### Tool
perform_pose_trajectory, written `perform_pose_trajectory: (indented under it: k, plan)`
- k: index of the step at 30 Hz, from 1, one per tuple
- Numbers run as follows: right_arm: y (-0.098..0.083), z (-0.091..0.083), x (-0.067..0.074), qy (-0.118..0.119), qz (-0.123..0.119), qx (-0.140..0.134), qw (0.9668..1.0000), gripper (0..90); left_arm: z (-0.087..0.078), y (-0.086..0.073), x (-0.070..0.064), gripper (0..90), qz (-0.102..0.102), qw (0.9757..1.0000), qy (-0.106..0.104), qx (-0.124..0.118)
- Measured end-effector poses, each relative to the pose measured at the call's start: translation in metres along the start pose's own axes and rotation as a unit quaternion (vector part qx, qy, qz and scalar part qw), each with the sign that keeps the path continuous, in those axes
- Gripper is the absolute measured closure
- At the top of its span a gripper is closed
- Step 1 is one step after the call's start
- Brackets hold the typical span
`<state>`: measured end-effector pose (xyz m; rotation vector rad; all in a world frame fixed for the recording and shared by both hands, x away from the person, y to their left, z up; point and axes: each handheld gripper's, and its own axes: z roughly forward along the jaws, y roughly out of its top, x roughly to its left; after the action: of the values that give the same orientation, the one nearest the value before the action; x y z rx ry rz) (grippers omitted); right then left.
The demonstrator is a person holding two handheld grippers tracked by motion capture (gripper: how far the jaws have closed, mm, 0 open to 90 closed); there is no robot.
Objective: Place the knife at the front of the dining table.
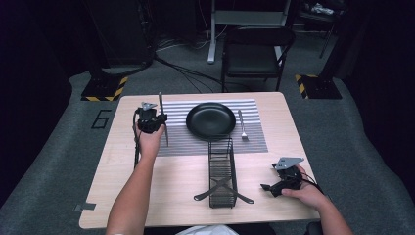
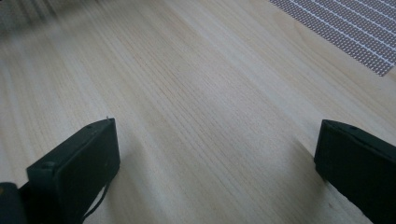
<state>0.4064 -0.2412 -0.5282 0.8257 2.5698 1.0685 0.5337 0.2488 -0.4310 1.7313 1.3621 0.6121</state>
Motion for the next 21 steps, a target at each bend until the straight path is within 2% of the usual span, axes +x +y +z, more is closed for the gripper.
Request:
perform_pose_trajectory:
  k: [7,12,19,21]
  plan:
    - [0.0,0.0,0.0,0.0,0.0,0.0,1.0,0.0,0.014,0.006,-0.004,82.7,0.005,0.9999,0.005,0.012]
    - [0.0,0.0,0.0,0.0,0.0,0.0,1.0,0.0,0.027,0.008,-0.001,82.7,-0.002,0.9998,0.002,0.019]
    - [0.0,0.0,0.0,0.0,0.0,0.0,1.0,0.0,0.043,0.004,0.006,82.5,-0.043,0.999,0.006,0.001]
    - [0.0,0.0,0.0,0.0,0.0,0.0,1.0,0.0,0.046,0.005,0.007,82.4,-0.053,0.9986,0.006,0.01]
